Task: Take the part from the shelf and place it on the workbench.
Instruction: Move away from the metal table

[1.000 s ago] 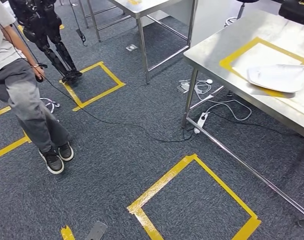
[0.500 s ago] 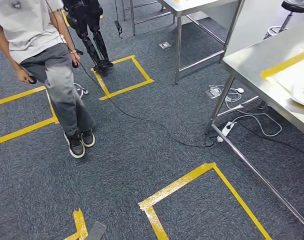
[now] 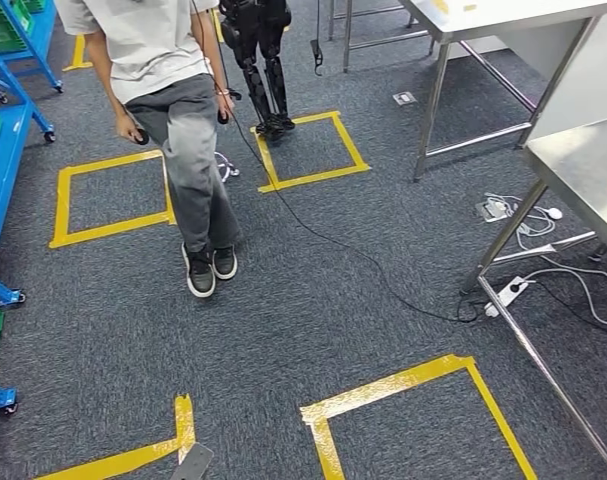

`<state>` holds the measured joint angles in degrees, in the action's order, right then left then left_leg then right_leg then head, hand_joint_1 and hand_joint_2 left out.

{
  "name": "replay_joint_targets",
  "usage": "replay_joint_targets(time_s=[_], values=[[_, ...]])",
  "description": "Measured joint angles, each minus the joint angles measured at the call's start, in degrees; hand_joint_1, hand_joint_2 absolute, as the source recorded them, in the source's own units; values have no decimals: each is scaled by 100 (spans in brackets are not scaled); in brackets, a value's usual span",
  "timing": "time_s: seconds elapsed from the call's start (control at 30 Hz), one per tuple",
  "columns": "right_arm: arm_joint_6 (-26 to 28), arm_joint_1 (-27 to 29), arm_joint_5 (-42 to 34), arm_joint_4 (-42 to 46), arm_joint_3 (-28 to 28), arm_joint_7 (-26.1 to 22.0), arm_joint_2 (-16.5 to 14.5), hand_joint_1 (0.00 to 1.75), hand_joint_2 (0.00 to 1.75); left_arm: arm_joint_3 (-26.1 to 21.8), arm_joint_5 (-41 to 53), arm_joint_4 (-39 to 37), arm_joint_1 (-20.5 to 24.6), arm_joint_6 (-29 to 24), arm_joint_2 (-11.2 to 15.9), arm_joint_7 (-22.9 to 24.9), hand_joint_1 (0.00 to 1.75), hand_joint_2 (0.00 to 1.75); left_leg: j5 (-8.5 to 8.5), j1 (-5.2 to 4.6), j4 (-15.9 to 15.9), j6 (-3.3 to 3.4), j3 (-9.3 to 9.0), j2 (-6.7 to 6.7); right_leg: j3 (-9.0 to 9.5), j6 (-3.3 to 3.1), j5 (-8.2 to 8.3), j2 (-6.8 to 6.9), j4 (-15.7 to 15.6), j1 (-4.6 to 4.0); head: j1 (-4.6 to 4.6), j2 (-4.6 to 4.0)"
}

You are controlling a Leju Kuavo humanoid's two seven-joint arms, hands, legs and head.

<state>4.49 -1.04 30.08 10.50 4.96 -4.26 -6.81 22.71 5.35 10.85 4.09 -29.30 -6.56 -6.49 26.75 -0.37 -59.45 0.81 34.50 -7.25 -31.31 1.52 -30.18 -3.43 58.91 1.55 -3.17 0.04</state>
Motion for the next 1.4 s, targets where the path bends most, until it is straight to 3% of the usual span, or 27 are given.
replay_joint_targets(time_s=[0.07,0.13,0.2,0.23,0.3,0.33,0.37,0.43,0.5,0.57,0.63,0.7,0.73,0.77,0.8,0.87,0.93,1.0,1.07,1.13,1.2,1.23,1.27,1.3,1.33,1.4], values=[[-20,3,7,-1,-10,-2,4,0,0,0,1,-1,-4,-2,2,0,0,0,162,-6,-268,-57,122,261,30,-77,15,153,-34,3,-32,0],[-57,14,25,-2,-19,-5,7,0,0,0,3,0,25,-1,-1,2,0,0,508,8,-950,-107,441,548,47,-127,-2,335,-43,-22,-60,0],[-86,25,47,-3,-29,-15,11,0,0,0,4,0,32,-1,-2,5,0,0,708,38,-1547,-135,730,624,60,-143,-26,524,-42,-40,-58,0],[-88,23,50,-3,-34,-31,14,0,0,0,4,0,23,-1,-2,6,0,0,657,47,-1586,-138,749,640,70,-143,-40,605,-42,-44,-59,0],[-61,16,11,-3,-40,-97,16,0,0,0,0,0,9,-2,-2,5,0,0,289,47,-1031,-113,464,730,115,-126,-76,748,-42,-46,-60,0],[-37,14,-14,-3,-40,-138,16,0,0,0,-2,1,13,-3,-1,5,0,0,140,22,-648,-91,261,860,143,-105,-99,812,-43,-51,-59,0],[-10,13,-34,-3,-39,-174,16,0,0,0,-4,1,24,-5,-1,4,0,0,45,-13,-313,-59,93,982,167,-74,-125,878,-41,-61,-61,0],[26,0,-33,-3,-37,-216,16,0,0,-1,-7,1,35,-9,0,4,0,0,48,-82,-31,-3,-32,1109,200,-11,-163,1008,-51,-78,-51,0],[37,-35,-25,-2,-37,-233,16,0,0,-2,-17,-1,12,-11,7,5,0,0,37,-84,29,57,-39,999,224,40,-194,1093,-67,-72,-43,0],[34,-67,-16,-1,-38,-245,16,0,0,-4,-35,-1,-4,-20,16,8,0,0,7,-52,97,123,-78,877,147,77,-330,849,113,-51,-26,0],[39,-72,-4,-1,-40,-238,16,0,0,-8,-49,-1,19,-30,11,11,0,0,-4,-32,126,172,-100,747,-174,89,-631,483,742,-42,2,0],[46,-58,7,-3,-41,-208,16,0,0,-9,-52,-1,31,-32,-2,14,0,0,2,-33,122,190,-106,589,-585,96,-834,366,1434,-44,7,0],[47,-46,13,-4,-43,-193,16,0,0,-9,-53,-1,26,-32,-7,14,0,0,6,-32,120,192,-115,503,-698,99,-784,353,1552,-43,6,0],[46,-38,19,-4,-44,-181,16,0,0,-9,-54,-1,21,-32,-6,15,0,0,11,-28,113,185,-126,411,-692,102,-607,341,1420,-39,4,0],[46,-33,25,-5,-46,-174,16,0,0,-10,-54,-1,18,-32,-6,15,0,0,22,-19,102,171,-137,321,-584,106,-352,288,1089,-28,6,0],[45,-34,32,-9,-47,-171,16,0,0,-11,-55,-1,27,-32,-6,15,0,0,57,-9,50,120,-130,162,-286,109,-9,25,363,10,5,0],[44,-41,45,-14,-49,-158,16,0,0,-11,-55,-1,34,-32,-6,16,0,0,65,2,13,51,-89,40,-132,85,29,-137,72,18,6,0],[79,-55,75,-16,-53,-106,16,0,0,-11,-55,-1,15,-33,1,26,0,0,50,19,12,-9,-57,-57,-93,24,39,-33,43,7,7,0],[176,-64,135,-16,-58,-18,17,0,0,-11,-57,-1,-3,-34,2,46,0,0,147,9,-141,-61,13,122,-58,-51,49,106,11,11,-15,0],[246,-68,249,-16,-92,72,19,0,0,-11,-56,-1,19,-36,-2,75,0,0,438,7,-701,-109,276,462,-24,-109,34,279,-9,-7,-43,0],[253,-66,366,-16,-162,139,19,0,0,-11,-50,-1,39,-36,-4,103,0,0,708,29,-1395,-139,622,605,-5,-141,5,476,-9,-36,-49,0],[251,-67,397,-16,-195,159,19,0,0,-11,-48,-1,34,-36,-4,109,0,0,719,35,-1550,-143,702,626,5,-147,-9,567,-9,-43,-49,0],[250,-72,412,-16,-220,167,18,0,0,-11,-46,-1,24,-36,-5,114,0,0,634,39,-1515,-140,688,640,17,-147,-22,645,-9,-47,-50,0],[248,-80,416,-16,-239,168,17,0,0,-11,-46,-1,17,-36,-5,116,0,0,448,36,-1247,-125,554,678,38,-142,-38,721,-9,-50,-51,0],[247,-85,417,-16,-259,168,17,0,0,-11,-46,-1,16,-37,-4,116,0,0,249,22,-856,-96,358,780,64,-132,-57,793,-11,-52,-51,0],[248,-90,416,-16,-292,168,16,0,0,-11,-46,-1,37,-38,-4,114,0,0,37,-55,-190,-21,24,1078,114,-81,-103,934,-13,-76,-51,0]])
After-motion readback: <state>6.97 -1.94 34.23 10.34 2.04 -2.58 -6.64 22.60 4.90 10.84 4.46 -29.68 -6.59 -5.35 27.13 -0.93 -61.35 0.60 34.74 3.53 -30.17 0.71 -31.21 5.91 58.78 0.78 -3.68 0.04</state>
